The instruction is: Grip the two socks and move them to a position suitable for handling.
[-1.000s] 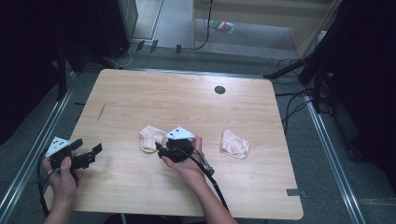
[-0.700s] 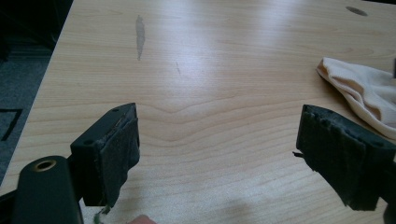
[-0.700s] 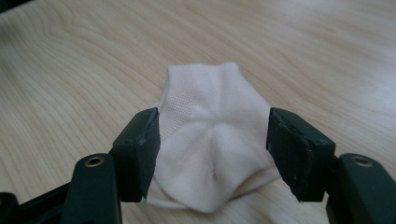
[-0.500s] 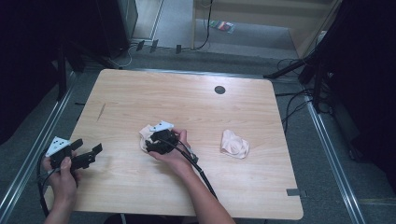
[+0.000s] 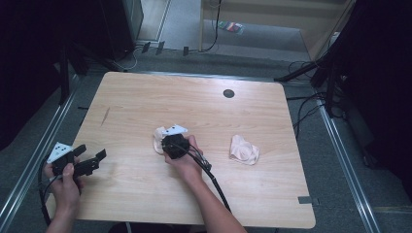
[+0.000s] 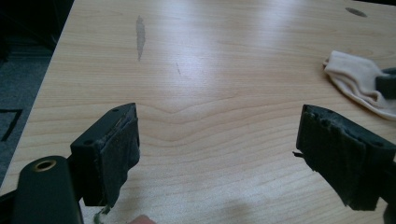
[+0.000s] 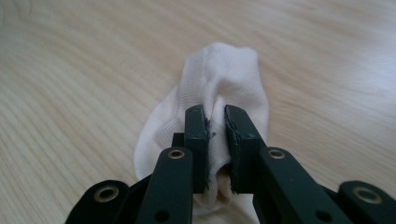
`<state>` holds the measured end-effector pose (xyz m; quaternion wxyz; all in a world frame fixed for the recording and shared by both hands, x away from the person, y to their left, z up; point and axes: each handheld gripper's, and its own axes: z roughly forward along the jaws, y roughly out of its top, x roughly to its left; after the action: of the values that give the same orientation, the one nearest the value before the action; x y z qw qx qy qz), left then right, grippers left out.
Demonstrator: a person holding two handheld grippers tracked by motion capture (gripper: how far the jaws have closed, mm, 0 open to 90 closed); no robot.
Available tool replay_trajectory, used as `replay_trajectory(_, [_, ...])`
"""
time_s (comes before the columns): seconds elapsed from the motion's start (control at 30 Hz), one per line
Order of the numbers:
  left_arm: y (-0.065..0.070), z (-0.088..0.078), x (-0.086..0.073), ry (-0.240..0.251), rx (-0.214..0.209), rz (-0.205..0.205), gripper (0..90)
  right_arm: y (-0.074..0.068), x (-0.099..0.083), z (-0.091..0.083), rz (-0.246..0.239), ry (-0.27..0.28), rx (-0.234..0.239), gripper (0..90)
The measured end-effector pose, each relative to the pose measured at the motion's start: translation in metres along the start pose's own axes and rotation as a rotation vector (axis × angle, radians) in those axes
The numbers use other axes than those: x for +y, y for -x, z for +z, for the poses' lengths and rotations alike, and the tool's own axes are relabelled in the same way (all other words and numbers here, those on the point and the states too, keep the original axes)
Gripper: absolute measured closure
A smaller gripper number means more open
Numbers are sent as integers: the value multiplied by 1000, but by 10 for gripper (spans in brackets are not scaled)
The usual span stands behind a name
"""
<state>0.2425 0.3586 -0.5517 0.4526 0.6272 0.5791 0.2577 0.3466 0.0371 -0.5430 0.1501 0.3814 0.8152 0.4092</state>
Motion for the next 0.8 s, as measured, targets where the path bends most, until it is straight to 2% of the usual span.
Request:
replay_trajectory(0.07, [0,0,0,-3,0,0,139,4,3,-12,28,39,-9,810])
replay_trajectory(0.1, [0,0,0,-3,0,0,140,4,3,-12,28,39,-9,810])
replay_trajectory(0.13, [0,0,0,-6,1,2,140,7,8,-27,54,75,-9,811])
replay_trajectory(0.23, [0,0,0,-6,5,4,140,11,14,-52,77,118,-13,811])
replay_trajectory(0.27, [0,0,0,-6,4,4,139,12,15,-61,76,133,-15,811])
replay_trajectory(0.3, [0,0,0,-6,4,4,140,12,15,-61,76,133,-15,811])
replay_trajectory(0.33, [0,0,0,-9,3,9,140,15,15,-81,92,162,-24,811])
replay_trajectory(0.43, [0,0,0,-9,4,11,139,17,13,-104,99,185,-38,811])
replay_trajectory(0.53, [0,0,0,-9,4,11,139,19,4,-126,103,194,-61,810])
replay_trajectory(0.57, [0,0,0,-9,4,11,139,19,4,-126,103,194,-61,810])
replay_trajectory(0.6, [0,0,0,-10,3,11,140,18,-5,-138,109,194,-69,810])
replay_trajectory(0.67, [0,0,0,-12,3,12,140,17,-17,-148,109,185,-72,811])
replay_trajectory(0.7, [0,0,0,-12,3,12,140,17,-17,-148,109,185,-72,811])
replay_trajectory(0.8, [1,0,0,-11,5,14,140,15,-45,-155,136,157,-72,810])
